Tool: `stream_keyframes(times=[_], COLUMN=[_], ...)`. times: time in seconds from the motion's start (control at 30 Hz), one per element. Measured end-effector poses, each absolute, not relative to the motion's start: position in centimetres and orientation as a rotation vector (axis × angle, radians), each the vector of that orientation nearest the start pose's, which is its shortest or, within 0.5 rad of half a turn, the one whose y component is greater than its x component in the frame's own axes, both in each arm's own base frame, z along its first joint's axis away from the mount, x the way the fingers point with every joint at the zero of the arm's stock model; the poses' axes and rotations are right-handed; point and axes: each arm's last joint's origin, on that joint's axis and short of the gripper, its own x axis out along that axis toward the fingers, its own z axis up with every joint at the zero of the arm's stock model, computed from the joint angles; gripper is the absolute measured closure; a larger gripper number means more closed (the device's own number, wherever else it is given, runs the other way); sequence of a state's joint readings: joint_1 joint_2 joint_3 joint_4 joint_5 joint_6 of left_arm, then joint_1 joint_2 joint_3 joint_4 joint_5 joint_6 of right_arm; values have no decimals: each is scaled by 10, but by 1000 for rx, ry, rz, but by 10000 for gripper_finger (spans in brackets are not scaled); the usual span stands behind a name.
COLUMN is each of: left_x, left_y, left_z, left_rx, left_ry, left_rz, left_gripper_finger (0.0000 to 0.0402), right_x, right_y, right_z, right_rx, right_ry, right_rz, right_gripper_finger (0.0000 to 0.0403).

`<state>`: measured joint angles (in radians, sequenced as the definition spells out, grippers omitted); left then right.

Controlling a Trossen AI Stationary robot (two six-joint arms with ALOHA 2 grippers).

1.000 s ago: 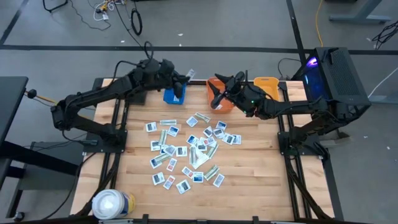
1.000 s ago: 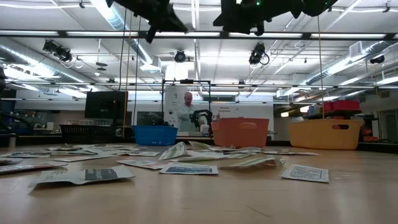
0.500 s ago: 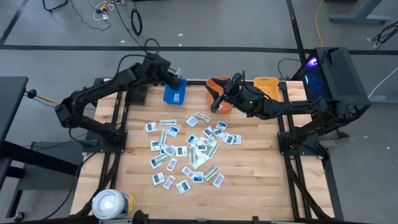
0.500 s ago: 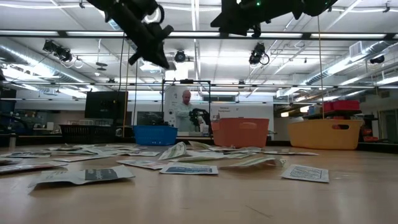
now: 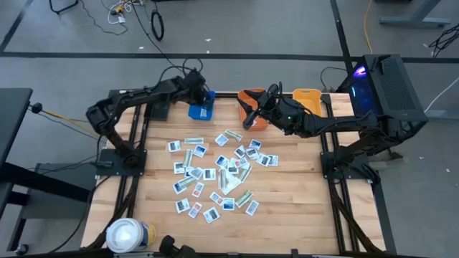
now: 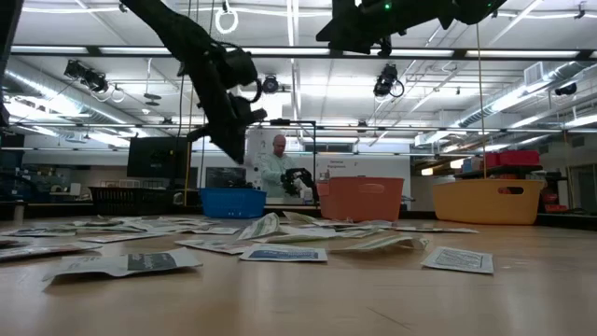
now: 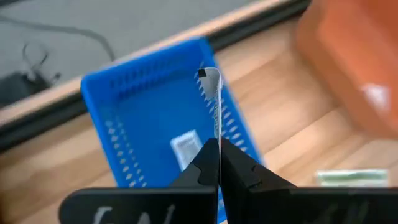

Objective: Pick & Place First Aid Supplies
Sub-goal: Put the ointment pack into the blue bin, then put the towelette pack into the orange bin

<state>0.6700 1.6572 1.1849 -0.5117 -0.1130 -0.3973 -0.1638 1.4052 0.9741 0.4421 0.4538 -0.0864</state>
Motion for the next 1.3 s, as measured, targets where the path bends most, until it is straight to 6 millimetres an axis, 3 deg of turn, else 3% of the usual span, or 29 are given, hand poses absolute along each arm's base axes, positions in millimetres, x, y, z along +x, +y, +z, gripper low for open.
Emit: stream_keyframes(times=[0.33, 0.67, 0.8, 1.0, 1.3], left_x=[272, 271, 269, 267, 263], left_y=[218, 216, 215, 203, 171], left_z=[204, 203, 204, 230, 298], left_rx=[-669, -763, -773, -771, -604], left_ry=[903, 911, 918, 835, 559], left_rz=[877, 858, 848, 782, 636], left_gripper_finger=[347, 165, 122, 116, 128], right_x=[312, 311, 311, 312, 307], right_y=[-64, -64, -64, -61, -56], right_z=[316, 309, 307, 299, 277], right_rx=[-83, -94, -98, -97, 10], right_ry=[22, 100, 127, 205, 415], right_rz=[-617, -612, -608, -476, -358], right_gripper_finger=[209, 209, 209, 209, 209])
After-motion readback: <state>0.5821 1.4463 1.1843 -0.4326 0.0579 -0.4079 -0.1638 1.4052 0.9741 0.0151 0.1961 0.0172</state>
